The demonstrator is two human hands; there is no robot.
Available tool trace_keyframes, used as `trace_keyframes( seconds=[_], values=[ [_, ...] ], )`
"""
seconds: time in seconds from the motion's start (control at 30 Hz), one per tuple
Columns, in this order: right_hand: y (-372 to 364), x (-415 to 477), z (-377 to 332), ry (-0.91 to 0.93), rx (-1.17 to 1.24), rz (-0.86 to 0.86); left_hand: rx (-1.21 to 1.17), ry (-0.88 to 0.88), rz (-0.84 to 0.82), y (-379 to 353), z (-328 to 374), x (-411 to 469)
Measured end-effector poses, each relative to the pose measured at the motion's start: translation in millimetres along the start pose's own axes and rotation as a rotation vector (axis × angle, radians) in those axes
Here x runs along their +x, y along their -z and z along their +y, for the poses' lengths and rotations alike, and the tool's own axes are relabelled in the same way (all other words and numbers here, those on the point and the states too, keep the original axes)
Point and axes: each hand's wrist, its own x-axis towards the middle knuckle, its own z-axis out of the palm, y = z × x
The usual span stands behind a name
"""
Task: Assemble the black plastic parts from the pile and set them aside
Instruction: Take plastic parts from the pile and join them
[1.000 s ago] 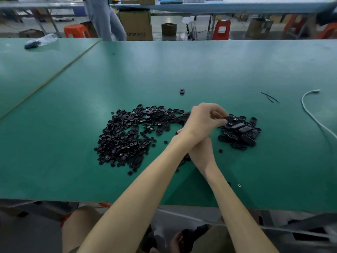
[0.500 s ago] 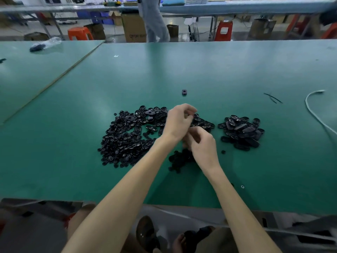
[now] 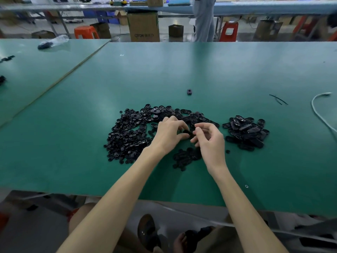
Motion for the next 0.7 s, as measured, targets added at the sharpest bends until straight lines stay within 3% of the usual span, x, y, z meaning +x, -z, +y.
trace_keyframes(
  seconds=[0.1, 0.3, 0.5, 0.7],
  values=[
    [-0.3, 0.8, 0.0, -0.010, 0.015, 0.011, 0.007, -0.017, 0.002, -0.7, -1.8, -1.3],
    [0.3, 1.2, 2.0, 0.029, -0.026, 0.027, -0.278, -0.118, 0.093, 7.9, -5.2, -8.8],
    [0.1, 1.1, 2.2, 0.024, -0.080, -0.074, -0.242, -0.203, 0.099, 18.6, -3.3, -12.2],
    [0.9, 1.2, 2.3, 0.002, 0.031, -0.040, -0.061, 0.021, -0.023, 48.5, -25.9, -7.1]
  ],
)
